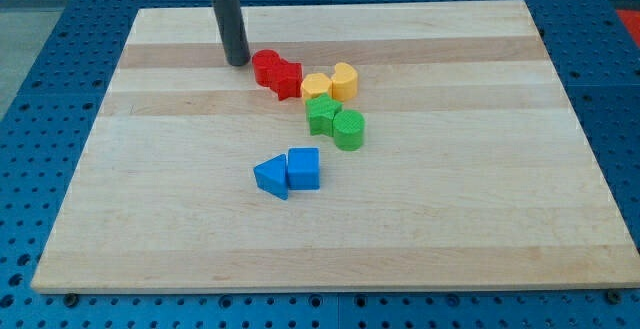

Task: Move your arm to the bottom left of the blue triangle

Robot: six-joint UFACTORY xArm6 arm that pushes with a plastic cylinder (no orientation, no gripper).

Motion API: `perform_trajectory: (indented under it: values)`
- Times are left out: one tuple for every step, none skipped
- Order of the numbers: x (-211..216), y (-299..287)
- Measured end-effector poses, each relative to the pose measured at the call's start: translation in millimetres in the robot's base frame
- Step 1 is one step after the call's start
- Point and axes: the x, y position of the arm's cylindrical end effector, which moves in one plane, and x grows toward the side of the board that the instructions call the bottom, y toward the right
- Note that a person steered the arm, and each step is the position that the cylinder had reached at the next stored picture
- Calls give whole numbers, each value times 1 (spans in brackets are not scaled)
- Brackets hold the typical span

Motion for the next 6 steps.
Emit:
perform_trajectory:
  values:
    - [28, -62]
    - [86, -97]
    - [152, -98]
    - [211, -76]
    - [257, -49]
    - [261, -49]
